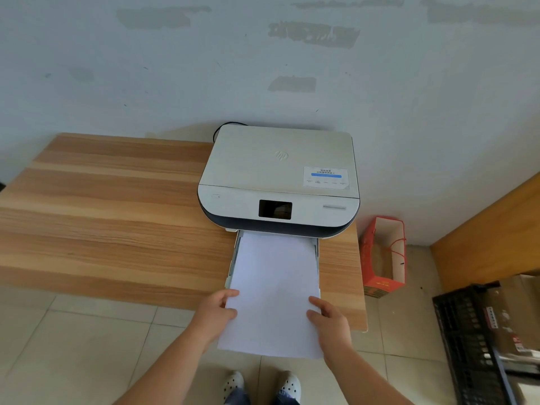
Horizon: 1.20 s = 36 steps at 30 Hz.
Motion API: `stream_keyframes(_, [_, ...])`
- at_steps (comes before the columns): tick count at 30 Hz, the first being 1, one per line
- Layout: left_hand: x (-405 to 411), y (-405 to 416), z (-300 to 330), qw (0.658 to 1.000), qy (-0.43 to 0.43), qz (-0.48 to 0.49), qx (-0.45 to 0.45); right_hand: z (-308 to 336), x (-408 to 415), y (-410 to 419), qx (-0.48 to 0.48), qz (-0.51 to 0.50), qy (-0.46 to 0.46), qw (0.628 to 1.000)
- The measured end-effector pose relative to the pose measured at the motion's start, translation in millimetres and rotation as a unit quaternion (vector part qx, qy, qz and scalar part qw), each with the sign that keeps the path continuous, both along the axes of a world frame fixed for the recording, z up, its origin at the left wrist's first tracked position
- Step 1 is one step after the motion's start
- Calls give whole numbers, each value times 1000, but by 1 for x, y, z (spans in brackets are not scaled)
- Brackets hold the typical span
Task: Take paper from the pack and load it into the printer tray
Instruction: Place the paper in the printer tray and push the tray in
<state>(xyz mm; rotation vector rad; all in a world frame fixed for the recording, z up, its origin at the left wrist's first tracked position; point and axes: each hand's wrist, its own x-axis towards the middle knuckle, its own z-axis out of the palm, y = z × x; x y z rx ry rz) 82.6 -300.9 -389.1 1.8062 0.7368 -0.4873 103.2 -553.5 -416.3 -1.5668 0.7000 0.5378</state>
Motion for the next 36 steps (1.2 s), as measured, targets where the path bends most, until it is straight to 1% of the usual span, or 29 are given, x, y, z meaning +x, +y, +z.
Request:
stream_keyframes(4, [10,5,3,1000,-7,1,0,3,7,6,-8,-5,-6,1000])
stream_keyframes(9, [31,9,1,1000,7,-1,-1,6,25,13,-18,-13,1,1000])
stream_keyframes(19, [61,14,-11,999,42,-4,33,3,53,21,-37,-8,49,998])
stream_keyframes(27, [76,16,-13,999,-1,15,31,9,77,26,-74,12,27,997])
stream_keyframes(32, [77,19,-14,999,2,4,47,9,85,26,-73,23,41,996])
stream_keyframes(36, [88,22,-13,997,-25,-33,72,11,96,29,-66,5,34,997])
